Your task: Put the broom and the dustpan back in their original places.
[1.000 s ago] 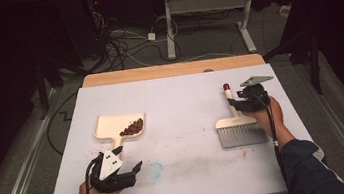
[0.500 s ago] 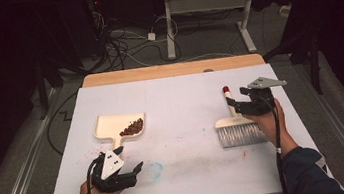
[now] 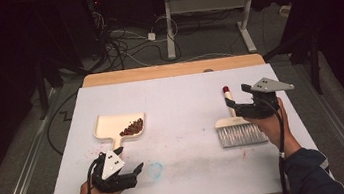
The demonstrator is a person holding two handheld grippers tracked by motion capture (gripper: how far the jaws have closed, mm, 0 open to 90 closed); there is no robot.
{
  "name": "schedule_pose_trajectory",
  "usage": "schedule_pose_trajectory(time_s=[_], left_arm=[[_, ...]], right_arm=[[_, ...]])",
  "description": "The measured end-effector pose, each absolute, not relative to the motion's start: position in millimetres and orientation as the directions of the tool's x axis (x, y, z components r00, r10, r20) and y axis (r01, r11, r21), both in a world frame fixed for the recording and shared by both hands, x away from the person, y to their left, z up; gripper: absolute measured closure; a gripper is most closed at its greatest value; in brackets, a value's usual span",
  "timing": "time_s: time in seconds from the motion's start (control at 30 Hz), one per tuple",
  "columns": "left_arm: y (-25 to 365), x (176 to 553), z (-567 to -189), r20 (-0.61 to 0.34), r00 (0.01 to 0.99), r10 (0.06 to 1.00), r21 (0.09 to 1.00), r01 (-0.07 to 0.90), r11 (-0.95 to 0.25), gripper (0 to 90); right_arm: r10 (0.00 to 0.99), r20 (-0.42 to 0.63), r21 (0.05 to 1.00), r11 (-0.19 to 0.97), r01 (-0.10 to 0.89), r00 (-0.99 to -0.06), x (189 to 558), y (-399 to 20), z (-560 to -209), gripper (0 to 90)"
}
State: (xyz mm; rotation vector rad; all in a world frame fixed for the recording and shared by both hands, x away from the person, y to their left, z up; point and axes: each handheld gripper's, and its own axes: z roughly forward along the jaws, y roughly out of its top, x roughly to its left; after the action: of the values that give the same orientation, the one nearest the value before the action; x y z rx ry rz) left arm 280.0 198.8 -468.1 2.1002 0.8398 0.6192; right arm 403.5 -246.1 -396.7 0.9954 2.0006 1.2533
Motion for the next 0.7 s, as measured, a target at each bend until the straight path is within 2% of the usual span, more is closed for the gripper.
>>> schedule_pose_trajectory(time_s=[0.7], left_arm=[[197.5,279.4,-468.9,0.151,0.670,0.726,0.794,0.355,-0.493,18.2]], right_arm=[[0.798,-0.113,0.933,0.290,0.211,-0.592,373.1,-251.0,-381.7,18.6]])
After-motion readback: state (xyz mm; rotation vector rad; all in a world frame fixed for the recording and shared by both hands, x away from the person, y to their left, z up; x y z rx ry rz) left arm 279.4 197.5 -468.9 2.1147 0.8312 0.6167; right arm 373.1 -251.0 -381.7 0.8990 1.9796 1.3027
